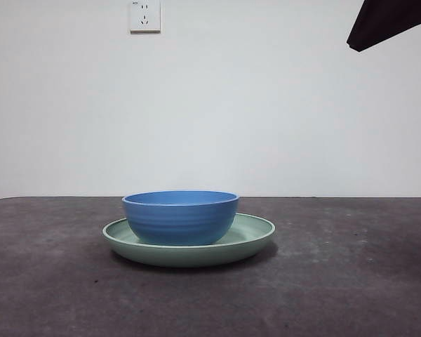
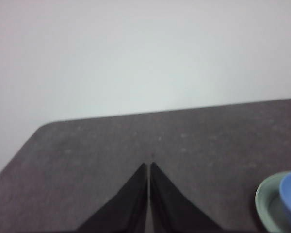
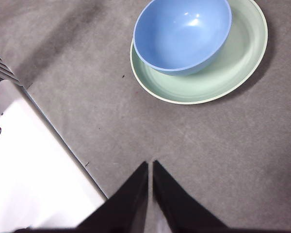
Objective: Pick up the blue bowl, put it on the green plate, put it on desk
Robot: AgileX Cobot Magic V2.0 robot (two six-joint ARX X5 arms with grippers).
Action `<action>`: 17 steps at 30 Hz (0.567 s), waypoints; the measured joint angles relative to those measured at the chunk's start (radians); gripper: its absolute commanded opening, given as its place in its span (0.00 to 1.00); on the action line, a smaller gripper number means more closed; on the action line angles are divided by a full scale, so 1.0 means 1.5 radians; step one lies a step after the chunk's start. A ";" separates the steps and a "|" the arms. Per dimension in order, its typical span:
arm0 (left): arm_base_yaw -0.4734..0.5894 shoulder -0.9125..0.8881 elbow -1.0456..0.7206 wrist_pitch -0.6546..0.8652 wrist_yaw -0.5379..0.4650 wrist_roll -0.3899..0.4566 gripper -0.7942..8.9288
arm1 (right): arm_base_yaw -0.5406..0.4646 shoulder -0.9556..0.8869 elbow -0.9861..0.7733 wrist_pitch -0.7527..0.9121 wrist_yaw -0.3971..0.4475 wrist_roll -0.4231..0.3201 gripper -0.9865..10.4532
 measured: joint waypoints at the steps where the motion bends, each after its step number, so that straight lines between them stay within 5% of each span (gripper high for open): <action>1: 0.002 -0.016 -0.019 0.000 0.000 0.000 0.09 | 0.000 0.000 0.000 0.000 0.000 0.000 0.09; 17: 0.004 -0.104 -0.116 -0.049 -0.010 -0.005 0.09 | 0.000 0.000 0.000 0.000 0.000 0.000 0.09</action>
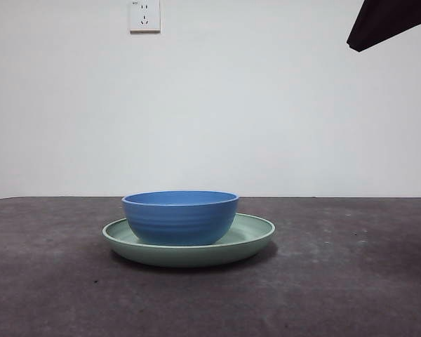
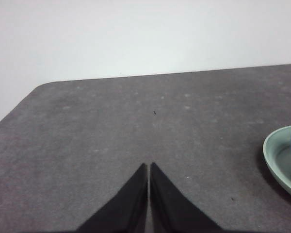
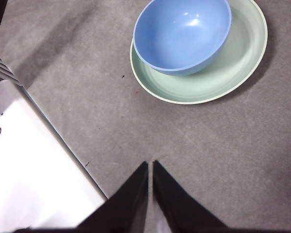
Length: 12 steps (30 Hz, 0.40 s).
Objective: Pick up the blue bowl, put it on the green plate, put it on desk
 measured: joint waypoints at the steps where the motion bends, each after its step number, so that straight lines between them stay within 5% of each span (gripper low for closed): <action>1: 0.000 -0.001 0.000 -0.010 0.000 0.000 0.09 | 0.000 0.000 0.000 0.000 0.000 0.000 0.09; 12: 0.000 0.000 0.000 -0.057 -0.001 -0.001 0.09 | 0.000 0.000 0.000 0.000 0.000 0.000 0.09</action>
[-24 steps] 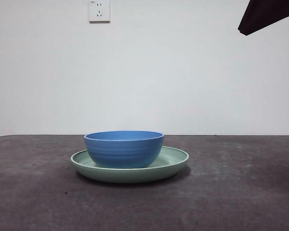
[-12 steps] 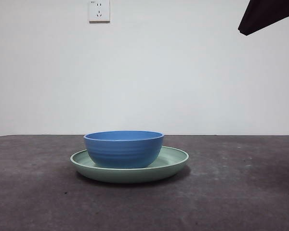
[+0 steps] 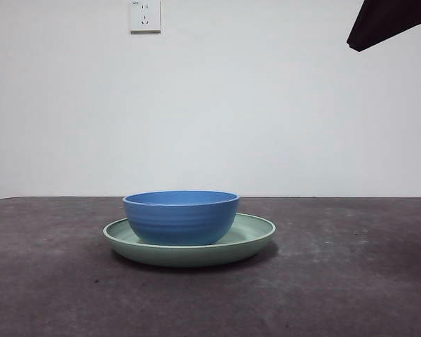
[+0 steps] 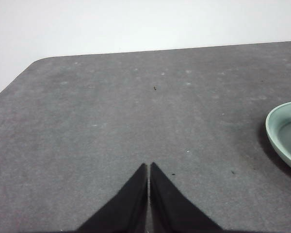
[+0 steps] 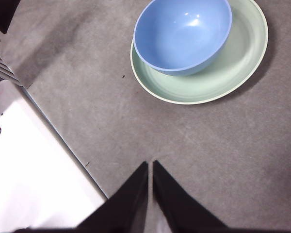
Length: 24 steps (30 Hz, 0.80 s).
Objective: Pick up the blue bowl, put it on the green plate, put it on desk
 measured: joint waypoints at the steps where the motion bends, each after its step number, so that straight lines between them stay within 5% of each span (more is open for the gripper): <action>1: 0.000 0.000 0.000 0.000 0.000 0.000 0.09 | 0.000 0.000 0.000 0.000 0.000 0.000 0.09; 24: 0.000 0.000 0.000 0.000 0.000 0.000 0.09 | -0.013 -0.008 0.000 -0.003 -0.002 -0.001 0.09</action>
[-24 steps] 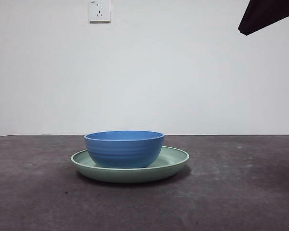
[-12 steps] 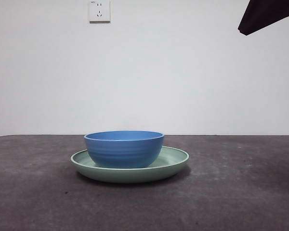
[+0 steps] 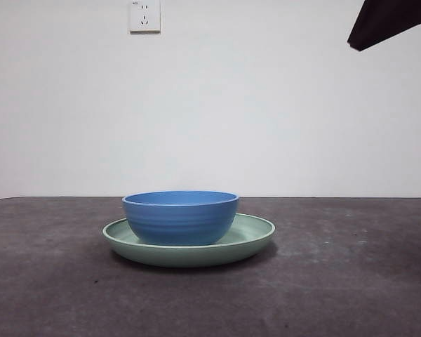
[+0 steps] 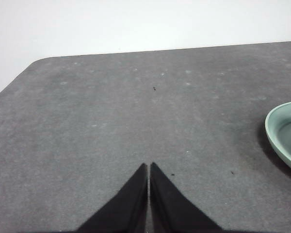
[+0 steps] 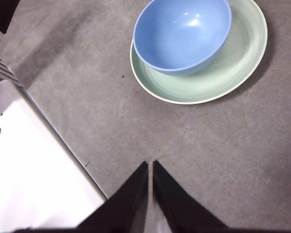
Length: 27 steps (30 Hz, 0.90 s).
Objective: Pick up the blue bowl, put it on the green plate, put it on desk
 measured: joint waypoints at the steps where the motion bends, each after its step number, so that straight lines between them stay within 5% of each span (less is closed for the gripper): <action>1: 0.000 0.000 0.000 0.000 0.000 0.000 0.09 | -0.010 -0.009 0.000 -0.001 0.000 -0.004 0.09; 15: 0.000 0.000 0.000 0.000 -0.001 0.000 0.09 | -0.323 -0.301 -0.060 0.207 0.051 -0.068 0.09; 27: 0.000 0.000 0.000 0.000 -0.001 0.000 0.09 | -0.380 -0.508 -0.389 0.504 0.071 -0.090 0.09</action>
